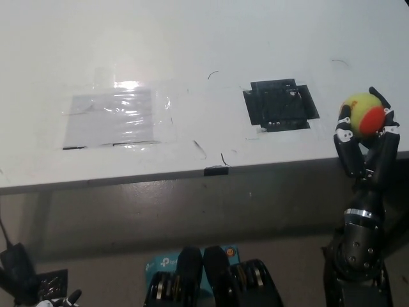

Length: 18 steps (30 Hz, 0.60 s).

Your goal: The robot uses right hand to squeeze a small tennis ball placed on the black area of the table

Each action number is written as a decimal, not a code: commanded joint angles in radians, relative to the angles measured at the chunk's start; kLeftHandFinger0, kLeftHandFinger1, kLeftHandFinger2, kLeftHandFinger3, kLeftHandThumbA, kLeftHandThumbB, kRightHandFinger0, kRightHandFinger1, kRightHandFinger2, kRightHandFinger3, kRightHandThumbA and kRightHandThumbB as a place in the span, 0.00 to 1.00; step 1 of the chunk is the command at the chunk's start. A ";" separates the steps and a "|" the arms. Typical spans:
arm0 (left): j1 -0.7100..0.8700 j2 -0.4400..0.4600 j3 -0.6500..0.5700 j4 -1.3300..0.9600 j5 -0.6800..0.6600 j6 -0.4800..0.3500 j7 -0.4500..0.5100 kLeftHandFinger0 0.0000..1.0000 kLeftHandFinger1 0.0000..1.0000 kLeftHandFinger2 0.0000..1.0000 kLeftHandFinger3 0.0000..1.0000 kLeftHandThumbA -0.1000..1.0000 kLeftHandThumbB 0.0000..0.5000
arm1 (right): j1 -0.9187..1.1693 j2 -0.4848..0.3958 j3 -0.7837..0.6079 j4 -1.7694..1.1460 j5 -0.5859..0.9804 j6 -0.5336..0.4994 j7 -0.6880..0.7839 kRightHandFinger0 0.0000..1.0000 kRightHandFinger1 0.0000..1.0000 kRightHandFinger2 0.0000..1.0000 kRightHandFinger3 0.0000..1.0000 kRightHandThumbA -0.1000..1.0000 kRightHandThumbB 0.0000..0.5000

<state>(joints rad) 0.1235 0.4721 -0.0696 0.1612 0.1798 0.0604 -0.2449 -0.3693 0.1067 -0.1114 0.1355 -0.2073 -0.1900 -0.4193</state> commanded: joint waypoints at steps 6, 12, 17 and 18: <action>-0.003 0.029 0.003 -0.021 0.011 -0.004 -0.011 0.22 0.18 0.40 0.58 1.00 1.00 | -0.183 -0.218 0.189 0.088 -0.197 0.066 0.159 0.00 0.07 0.38 0.27 0.00 0.40; -0.011 0.032 0.004 -0.012 0.010 -0.003 -0.013 0.20 0.17 0.40 0.61 1.00 1.00 | -0.291 -0.333 0.324 0.132 -0.272 0.223 0.285 0.00 0.19 0.59 0.37 0.00 0.22; -0.023 0.031 0.001 0.002 0.003 -0.023 -0.017 0.19 0.16 0.38 0.56 1.00 1.00 | -0.358 -0.409 0.473 0.218 -0.409 0.291 0.369 0.00 0.24 0.63 0.31 0.00 0.00; -0.022 0.033 0.000 0.000 0.005 -0.022 -0.018 0.19 0.16 0.39 0.56 1.00 1.00 | -0.364 -0.413 0.493 0.242 -0.422 0.288 0.368 0.00 0.27 0.65 0.32 0.00 0.00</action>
<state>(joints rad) 0.1107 0.4759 -0.0706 0.1663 0.1870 0.0623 -0.2462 -0.6685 -0.2677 0.3174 0.3381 -0.5015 0.0289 -0.1436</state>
